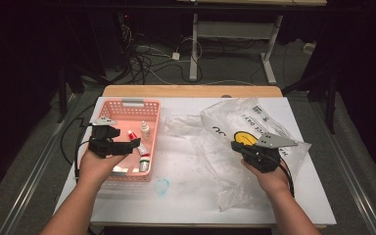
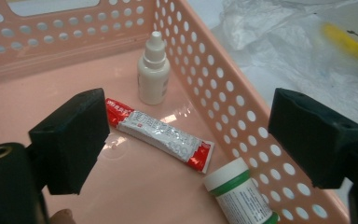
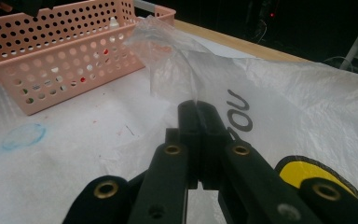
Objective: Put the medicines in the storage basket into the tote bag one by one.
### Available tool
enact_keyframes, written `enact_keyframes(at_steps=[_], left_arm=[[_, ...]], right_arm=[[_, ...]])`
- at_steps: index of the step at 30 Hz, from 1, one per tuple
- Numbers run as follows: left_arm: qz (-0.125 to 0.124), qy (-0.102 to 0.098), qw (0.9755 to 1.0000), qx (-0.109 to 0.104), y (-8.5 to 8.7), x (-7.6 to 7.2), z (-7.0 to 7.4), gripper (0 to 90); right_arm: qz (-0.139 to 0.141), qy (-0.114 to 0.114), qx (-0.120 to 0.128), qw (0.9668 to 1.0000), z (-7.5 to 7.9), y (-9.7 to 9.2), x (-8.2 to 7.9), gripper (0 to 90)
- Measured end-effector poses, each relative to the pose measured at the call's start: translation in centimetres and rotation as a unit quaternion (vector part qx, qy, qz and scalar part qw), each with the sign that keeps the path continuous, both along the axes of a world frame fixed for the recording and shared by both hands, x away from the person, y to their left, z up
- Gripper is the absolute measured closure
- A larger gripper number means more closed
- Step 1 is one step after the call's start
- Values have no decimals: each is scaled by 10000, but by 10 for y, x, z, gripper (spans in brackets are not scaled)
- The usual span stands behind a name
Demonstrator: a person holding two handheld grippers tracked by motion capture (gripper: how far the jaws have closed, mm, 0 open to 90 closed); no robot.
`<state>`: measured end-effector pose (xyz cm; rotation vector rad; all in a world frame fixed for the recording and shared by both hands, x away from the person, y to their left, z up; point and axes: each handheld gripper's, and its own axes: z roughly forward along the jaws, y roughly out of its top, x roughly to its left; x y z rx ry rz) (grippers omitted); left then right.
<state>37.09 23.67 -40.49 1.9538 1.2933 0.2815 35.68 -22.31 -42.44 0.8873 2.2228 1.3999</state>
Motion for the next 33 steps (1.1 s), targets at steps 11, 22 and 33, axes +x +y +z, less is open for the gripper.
enact_keyframes(at_steps=[11,22,33], left_arm=[[12,544,9981,289,-6,33,-8,322],[-578,1324,9868,728,-32,63,-28,882],[-889,1786,9750,981,-52,74,-50,882]], right_arm=[[-9,6,-5,10000,0,-1,0,900],[-5,-3,2,10000,0,-1,1,900],[1,-5,21,10000,0,-3,0,900]])
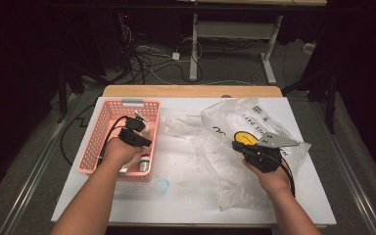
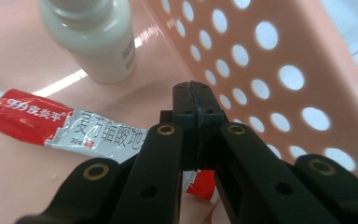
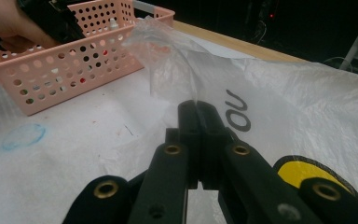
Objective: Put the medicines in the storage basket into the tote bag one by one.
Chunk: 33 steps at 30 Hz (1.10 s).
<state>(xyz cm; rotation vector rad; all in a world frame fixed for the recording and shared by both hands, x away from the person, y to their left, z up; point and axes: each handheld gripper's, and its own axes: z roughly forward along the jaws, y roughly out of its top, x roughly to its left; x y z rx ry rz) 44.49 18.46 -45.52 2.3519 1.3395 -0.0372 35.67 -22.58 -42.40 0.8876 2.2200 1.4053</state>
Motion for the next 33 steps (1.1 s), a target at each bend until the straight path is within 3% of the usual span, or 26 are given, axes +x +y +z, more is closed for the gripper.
enact_keyframes(at_steps=[3,8,20,24,28,33], left_arm=[[-47,78,9999,73,-1,1,-4,881],[-85,175,9991,379,5,4,-8,882],[29,249,9964,812,26,-1,-5,881],[57,193,9966,795,31,-4,-3,881],[116,45,9981,608,37,-8,5,881],[378,-100,9982,449,52,-12,13,881]], right_arm=[[19,-12,-21,10000,0,1,0,900],[15,-7,-45,10000,-1,2,1,900],[13,20,-37,10000,-2,1,1,900],[28,-9,-58,10000,-2,1,1,900],[16,7,-40,10000,-2,1,1,900],[7,-2,-37,10000,-1,0,1,900]])
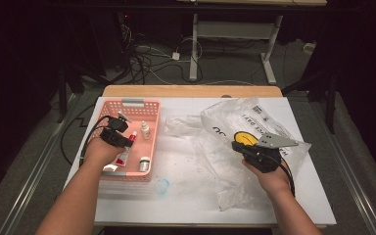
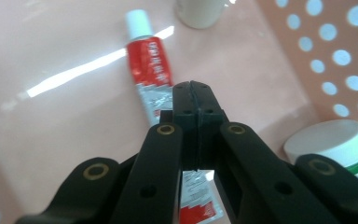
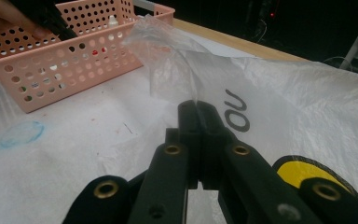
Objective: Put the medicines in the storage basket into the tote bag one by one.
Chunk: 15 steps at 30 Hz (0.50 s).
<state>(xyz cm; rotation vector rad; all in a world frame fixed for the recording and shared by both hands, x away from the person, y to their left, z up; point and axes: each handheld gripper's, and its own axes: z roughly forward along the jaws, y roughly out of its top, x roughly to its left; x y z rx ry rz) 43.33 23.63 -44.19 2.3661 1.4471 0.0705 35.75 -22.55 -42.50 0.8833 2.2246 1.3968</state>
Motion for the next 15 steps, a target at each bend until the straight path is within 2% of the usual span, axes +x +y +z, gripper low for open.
enact_keyframes(at_steps=[3,5,7,10,11,15], left_arm=[[145,-143,9998,-81,7,-1,3,877],[293,-158,9993,-178,9,1,3,753],[357,-113,9992,-167,9,3,1,631],[408,141,9990,-121,6,7,-8,454],[385,189,9991,-68,4,8,-11,429],[311,319,9988,226,-4,10,-19,428]], right_arm=[[-15,-7,24,10000,1,-1,0,900],[-33,-9,28,10000,1,-1,0,900],[-29,-11,22,10000,1,-2,0,900],[-26,-8,17,10000,1,-1,0,900],[-22,-9,15,10000,1,-1,0,900],[-34,6,14,10000,1,-1,0,900]])
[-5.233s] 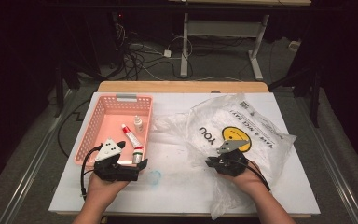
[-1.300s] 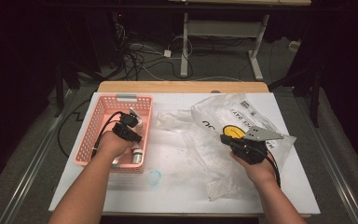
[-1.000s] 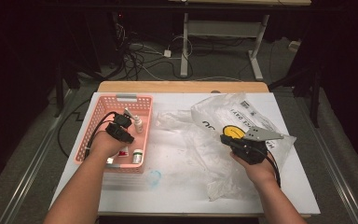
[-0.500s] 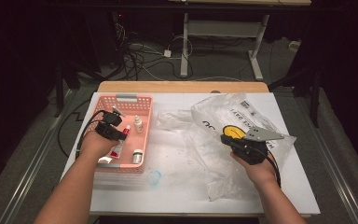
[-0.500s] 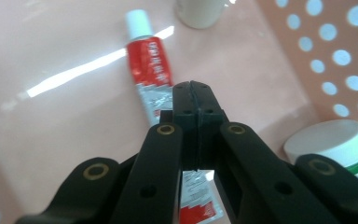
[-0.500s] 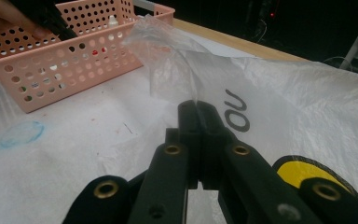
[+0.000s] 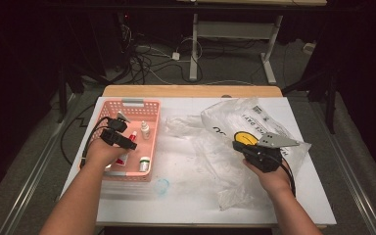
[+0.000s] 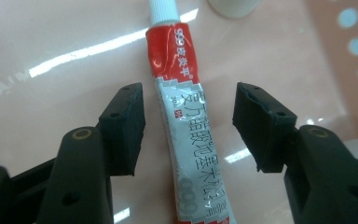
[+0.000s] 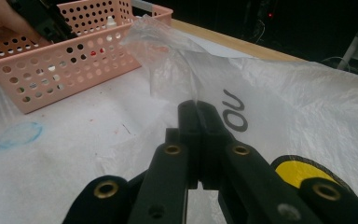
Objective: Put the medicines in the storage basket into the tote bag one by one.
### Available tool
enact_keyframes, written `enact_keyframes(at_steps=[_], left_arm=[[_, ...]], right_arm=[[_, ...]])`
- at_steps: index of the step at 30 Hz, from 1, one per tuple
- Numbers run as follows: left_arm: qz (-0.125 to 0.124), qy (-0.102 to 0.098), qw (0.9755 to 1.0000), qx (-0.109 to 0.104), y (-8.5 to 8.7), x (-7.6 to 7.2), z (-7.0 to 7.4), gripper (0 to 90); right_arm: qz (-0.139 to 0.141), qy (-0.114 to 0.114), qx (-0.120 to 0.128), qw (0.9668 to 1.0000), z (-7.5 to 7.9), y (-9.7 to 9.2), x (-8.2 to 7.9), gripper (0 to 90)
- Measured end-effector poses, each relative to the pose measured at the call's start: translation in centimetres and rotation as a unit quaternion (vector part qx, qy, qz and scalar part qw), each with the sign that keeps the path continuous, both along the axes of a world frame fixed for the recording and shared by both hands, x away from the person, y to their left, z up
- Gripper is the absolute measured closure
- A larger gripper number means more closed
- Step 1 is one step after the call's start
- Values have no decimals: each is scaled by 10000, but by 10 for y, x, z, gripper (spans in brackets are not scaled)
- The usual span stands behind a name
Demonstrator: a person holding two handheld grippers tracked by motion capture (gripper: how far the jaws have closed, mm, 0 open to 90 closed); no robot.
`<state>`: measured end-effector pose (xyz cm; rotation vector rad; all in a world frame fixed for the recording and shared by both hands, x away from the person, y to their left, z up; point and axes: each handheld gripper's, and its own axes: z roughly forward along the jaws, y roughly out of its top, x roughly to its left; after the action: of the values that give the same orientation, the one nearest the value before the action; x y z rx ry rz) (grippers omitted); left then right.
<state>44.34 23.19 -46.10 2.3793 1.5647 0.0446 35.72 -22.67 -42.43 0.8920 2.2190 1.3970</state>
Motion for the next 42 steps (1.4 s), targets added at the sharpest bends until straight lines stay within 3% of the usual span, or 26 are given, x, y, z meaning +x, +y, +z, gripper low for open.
enact_keyframes(at_steps=[3,7,13,21,32,42], left_arm=[[-8,16,9997,233,-4,1,-3,445],[116,24,9997,233,-2,2,-2,526],[-36,61,9996,271,-6,1,-1,658],[-46,125,9994,307,-8,4,-1,680],[53,136,9999,30,-2,4,0,688],[69,33,10000,-27,0,1,3,689]], right_arm=[[21,-21,-28,10000,-1,0,0,900],[9,-13,-34,10000,0,1,-1,900],[15,-16,-54,10000,0,1,-1,900],[39,1,-81,10000,-1,3,-1,900],[58,-1,-22,10000,1,1,-2,900],[45,-8,35,10000,3,-3,-2,900]])
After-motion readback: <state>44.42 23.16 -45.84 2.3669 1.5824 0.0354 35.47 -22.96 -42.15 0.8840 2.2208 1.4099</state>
